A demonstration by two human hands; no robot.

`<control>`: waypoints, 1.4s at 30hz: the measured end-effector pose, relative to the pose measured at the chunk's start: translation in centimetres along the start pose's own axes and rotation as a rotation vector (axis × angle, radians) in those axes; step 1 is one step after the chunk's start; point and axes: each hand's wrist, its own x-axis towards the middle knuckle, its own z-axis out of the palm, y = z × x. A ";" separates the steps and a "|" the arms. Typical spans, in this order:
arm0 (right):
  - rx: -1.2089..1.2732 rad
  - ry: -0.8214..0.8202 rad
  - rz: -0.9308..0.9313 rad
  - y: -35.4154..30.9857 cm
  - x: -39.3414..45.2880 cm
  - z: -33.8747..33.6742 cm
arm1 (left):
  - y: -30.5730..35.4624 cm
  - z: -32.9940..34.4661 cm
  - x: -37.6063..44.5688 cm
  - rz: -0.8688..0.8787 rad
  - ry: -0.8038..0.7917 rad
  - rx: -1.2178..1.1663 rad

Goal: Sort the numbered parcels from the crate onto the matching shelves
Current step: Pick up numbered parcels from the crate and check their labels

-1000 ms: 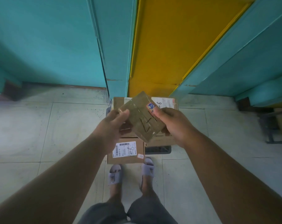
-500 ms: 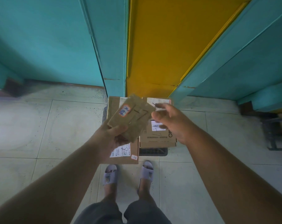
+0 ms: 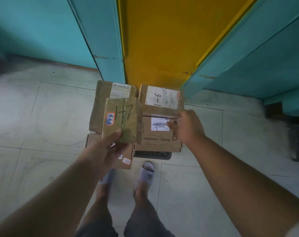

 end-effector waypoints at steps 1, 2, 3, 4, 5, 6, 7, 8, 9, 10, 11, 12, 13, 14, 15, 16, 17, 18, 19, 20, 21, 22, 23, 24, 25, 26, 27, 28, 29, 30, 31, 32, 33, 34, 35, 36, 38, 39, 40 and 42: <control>-0.027 0.037 -0.026 0.3 1.5 0.0 | -0.5 -0.2 0.6 0.002 0.005 0.002; -0.048 0.067 -0.057 0.3 3.1 -0.2 | -0.9 -0.2 1.1 0.010 -0.001 0.001; -0.074 0.089 -0.102 -0.1 4.8 -0.7 | -1.2 -0.1 1.7 0.022 -0.009 0.004; -0.117 0.079 -0.143 -0.6 6.4 -1.0 | -1.4 0.1 2.3 0.035 -0.017 0.004; -0.179 0.052 -0.185 -1.1 7.8 -1.4 | -1.5 0.5 3.1 0.048 -0.021 -0.005; -0.248 0.005 -0.212 -1.7 8.9 -1.4 | -1.6 0.8 3.7 0.055 -0.025 -0.023; -0.304 -0.052 -0.225 -2.1 9.5 -1.3 | -1.5 1.1 4.0 0.055 -0.022 -0.042; -0.338 -0.115 -0.218 -2.2 10.2 -1.1 | -1.6 1.4 4.5 0.054 -0.025 -0.061; -0.348 -0.165 -0.189 -2.0 10.9 -0.9 | -1.6 1.7 4.9 0.054 -0.028 -0.068; -0.338 -0.199 -0.157 -1.7 11.4 -0.7 | -1.6 2.0 5.2 0.060 -0.032 -0.062; -0.317 -0.224 -0.135 -1.3 11.7 -0.7 | -1.7 2.2 5.4 0.064 -0.035 -0.051; -0.295 -0.242 -0.124 -1.0 11.8 -0.8 | -1.8 2.4 5.5 0.067 -0.035 -0.049; -0.280 -0.248 -0.129 -0.8 11.8 -0.9 | -1.9 2.5 5.6 0.068 -0.032 -0.054; -0.282 -0.246 -0.138 -0.6 11.7 -1.0 | -1.9 2.5 5.6 0.067 -0.025 -0.059; -0.302 -0.231 -0.156 -0.5 11.6 -1.2 | -2.0 2.5 5.6 0.064 -0.019 -0.060; -0.322 -0.218 -0.172 -0.4 11.4 -1.3 | -2.0 2.5 5.4 0.061 -0.017 -0.060; -0.337 -0.211 -0.191 -0.3 11.2 -1.3 | -2.1 2.5 5.3 0.059 -0.020 -0.060; -0.344 -0.209 -0.209 -0.1 11.1 -1.2 | -2.1 2.4 5.1 0.058 -0.024 -0.064; -0.346 -0.203 -0.231 0.0 10.9 -1.1 | -2.2 2.3 5.1 0.058 -0.023 -0.066; -0.339 -0.200 -0.238 0.1 10.8 -1.1 | -2.2 2.2 5.0 0.056 -0.018 -0.063; -0.322 -0.201 -0.234 0.2 10.7 -1.0 | -2.2 2.2 4.9 0.052 -0.015 -0.053; -0.299 -0.204 -0.224 0.3 10.7 -1.1 | -2.3 2.1 4.8 0.051 -0.016 -0.042; -0.274 -0.203 -0.216 0.3 10.7 -1.2 | -2.3 2.0 4.8 0.051 -0.020 -0.033; -0.244 -0.199 -0.209 0.3 10.7 -1.2 | -2.3 1.9 4.7 0.052 -0.028 -0.025; -0.211 -0.194 -0.201 0.4 10.8 -1.2 | -2.3 1.9 4.6 0.053 -0.033 -0.014; -0.172 -0.188 -0.197 0.5 10.8 -1.2 | -2.3 1.8 4.5 0.053 -0.036 -0.001; -0.130 -0.174 -0.190 0.7 10.8 -1.1 | -2.3 1.7 4.4 0.056 -0.039 0.011; -0.094 -0.151 -0.188 0.8 10.7 -1.0 | -2.4 1.7 4.3 0.059 -0.043 0.019; -0.072 -0.122 -0.191 1.0 10.5 -0.8 | -2.5 1.6 4.2 0.060 -0.044 0.022; -0.061 -0.087 -0.201 1.3 10.2 -0.6 | -2.6 1.5 4.2 0.059 -0.039 0.019; -0.053 -0.049 -0.210 1.6 9.9 -0.3 | -2.8 1.3 4.2 0.058 -0.034 0.017; -0.044 -0.018 -0.213 1.9 9.5 -0.1 | -2.9 1.2 4.2 0.055 -0.034 0.021; -0.029 0.007 -0.207 2.1 8.9 0.1 | -2.9 1.1 4.1 0.050 -0.037 0.029; -0.009 0.039 -0.197 2.3 8.1 0.3 | -3.0 1.0 4.1 0.044 -0.044 0.038; 0.010 0.085 -0.180 2.6 7.1 0.6 | -3.0 0.8 4.0 0.039 -0.054 0.045; 0.023 0.140 -0.151 2.8 5.8 0.9 | -3.0 0.7 4.1 0.033 -0.068 0.052; -0.001 0.200 -0.051 3.4 3.1 2.0 | -3.0 0.2 4.0 0.012 -0.098 0.069; -0.014 0.173 0.023 3.7 1.9 2.8 | -3.0 -0.1 4.0 0.001 -0.112 0.086; -0.012 0.114 0.107 4.1 1.0 3.8 | -2.9 -0.4 4.0 -0.010 -0.119 0.111; 0.012 -0.027 0.260 4.5 0.2 5.9 | -2.8 -1.1 4.1 -0.026 -0.115 0.163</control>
